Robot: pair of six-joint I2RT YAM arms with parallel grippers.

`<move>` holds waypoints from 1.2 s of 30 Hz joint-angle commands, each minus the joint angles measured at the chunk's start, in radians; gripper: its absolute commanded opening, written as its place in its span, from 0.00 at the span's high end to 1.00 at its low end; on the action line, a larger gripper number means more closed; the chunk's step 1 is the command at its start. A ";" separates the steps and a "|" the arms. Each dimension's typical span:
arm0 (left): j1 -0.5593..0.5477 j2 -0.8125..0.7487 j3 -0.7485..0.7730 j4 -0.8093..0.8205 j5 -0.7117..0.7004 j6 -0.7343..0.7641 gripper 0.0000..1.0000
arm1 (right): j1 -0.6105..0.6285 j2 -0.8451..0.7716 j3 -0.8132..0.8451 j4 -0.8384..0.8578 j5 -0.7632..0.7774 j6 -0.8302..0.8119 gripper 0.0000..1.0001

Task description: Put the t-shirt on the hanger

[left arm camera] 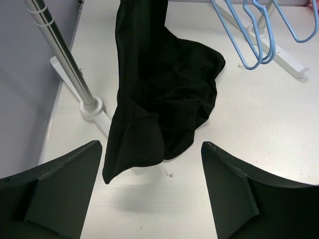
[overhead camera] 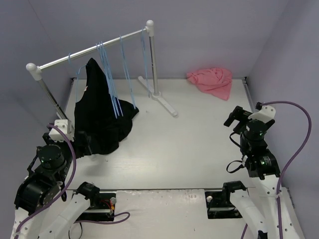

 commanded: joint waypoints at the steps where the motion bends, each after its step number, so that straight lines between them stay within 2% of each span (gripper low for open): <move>1: 0.002 0.020 0.025 0.040 0.012 -0.033 0.23 | -0.001 0.084 0.018 0.107 0.028 0.026 0.00; 2: 0.002 0.021 0.025 0.040 0.015 -0.038 0.23 | -0.003 0.103 0.018 0.110 0.030 0.039 0.00; 8: 0.002 0.101 0.066 0.018 0.074 -0.047 0.23 | -0.001 0.365 0.055 0.375 0.013 0.073 0.00; 12: 0.002 0.167 0.093 0.014 0.104 -0.082 0.23 | -0.003 0.766 0.291 0.391 -0.008 0.020 0.00; 15: 0.002 0.193 0.109 0.012 0.119 -0.093 0.23 | -0.004 0.948 0.420 0.391 -0.019 -0.046 0.00; 20: 0.002 0.229 0.130 0.016 0.151 -0.118 0.23 | -0.028 1.293 0.705 0.388 -0.167 -0.150 0.00; 24: 0.002 0.254 0.129 0.015 0.183 -0.162 0.23 | -0.044 1.501 0.845 0.386 -0.222 -0.213 0.00; 31: 0.002 0.281 0.122 0.012 0.217 -0.213 0.23 | -0.050 1.712 1.022 0.387 -0.183 -0.262 0.00; 36: 0.002 0.273 0.127 0.010 0.214 -0.220 0.23 | -0.064 1.796 1.097 0.385 -0.196 -0.262 0.00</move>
